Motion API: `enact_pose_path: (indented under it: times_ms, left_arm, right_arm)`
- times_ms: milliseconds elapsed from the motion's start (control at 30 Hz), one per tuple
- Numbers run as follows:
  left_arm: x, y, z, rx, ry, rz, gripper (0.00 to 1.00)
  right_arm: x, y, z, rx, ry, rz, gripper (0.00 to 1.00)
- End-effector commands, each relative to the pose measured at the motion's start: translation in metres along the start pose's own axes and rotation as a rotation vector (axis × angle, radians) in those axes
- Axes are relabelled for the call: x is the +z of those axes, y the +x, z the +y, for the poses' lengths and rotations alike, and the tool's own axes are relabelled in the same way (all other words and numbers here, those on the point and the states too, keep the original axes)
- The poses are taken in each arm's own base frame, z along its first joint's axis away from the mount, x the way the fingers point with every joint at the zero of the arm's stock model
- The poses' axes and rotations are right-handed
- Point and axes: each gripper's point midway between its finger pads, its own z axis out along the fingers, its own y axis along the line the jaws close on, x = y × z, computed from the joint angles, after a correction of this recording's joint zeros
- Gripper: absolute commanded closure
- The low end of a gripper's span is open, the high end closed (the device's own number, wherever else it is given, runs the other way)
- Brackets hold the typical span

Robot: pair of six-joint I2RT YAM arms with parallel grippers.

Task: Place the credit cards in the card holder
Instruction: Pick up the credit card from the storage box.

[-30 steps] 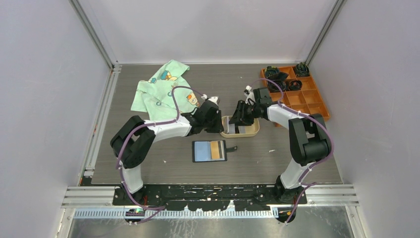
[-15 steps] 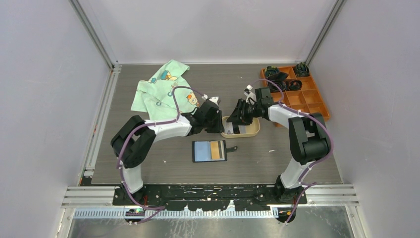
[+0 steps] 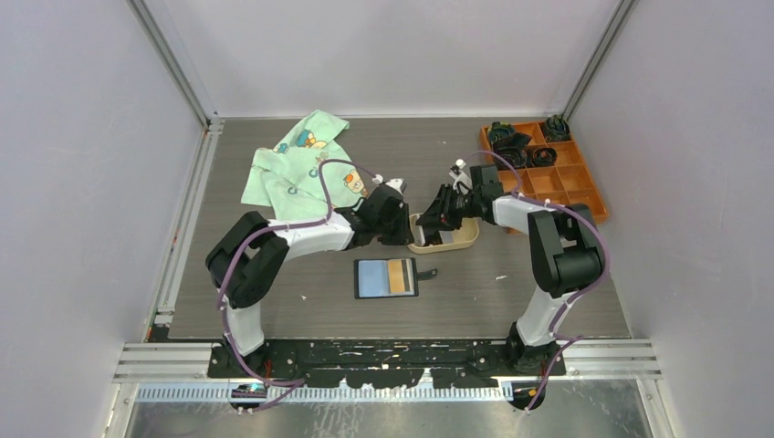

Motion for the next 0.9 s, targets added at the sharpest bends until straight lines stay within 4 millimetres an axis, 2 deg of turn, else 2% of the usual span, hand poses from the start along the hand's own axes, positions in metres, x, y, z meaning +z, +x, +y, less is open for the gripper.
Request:
enact_pose_path:
  times_ms: [0,100,400,600,867]
  left_arm:
    - [0.001,-0.017,-0.024,0.005,0.085,-0.036,0.74]
    - [0.001,-0.017,-0.024,0.004,0.084,-0.035,0.74]
    - [0.003,-0.018,-0.024,0.002,0.088,-0.029,0.74]
    - [0.002,-0.019,-0.022,0.004,0.085,-0.028,0.74]
    - [0.002,-0.019,-0.021,0.001,0.091,-0.029,0.74]
  right_arm:
    - [0.008,0.007,0.004,0.021,-0.045,0.029,0.72]
    - [0.009,0.007,-0.003,-0.019,0.010,0.023,0.73]
    - [0.003,0.001,-0.028,-0.117,0.204,-0.008,0.65]
    - [0.001,0.000,-0.021,-0.123,0.178,-0.003,0.65]
    - [-0.005,-0.001,-0.022,-0.116,0.138,0.006,0.63]
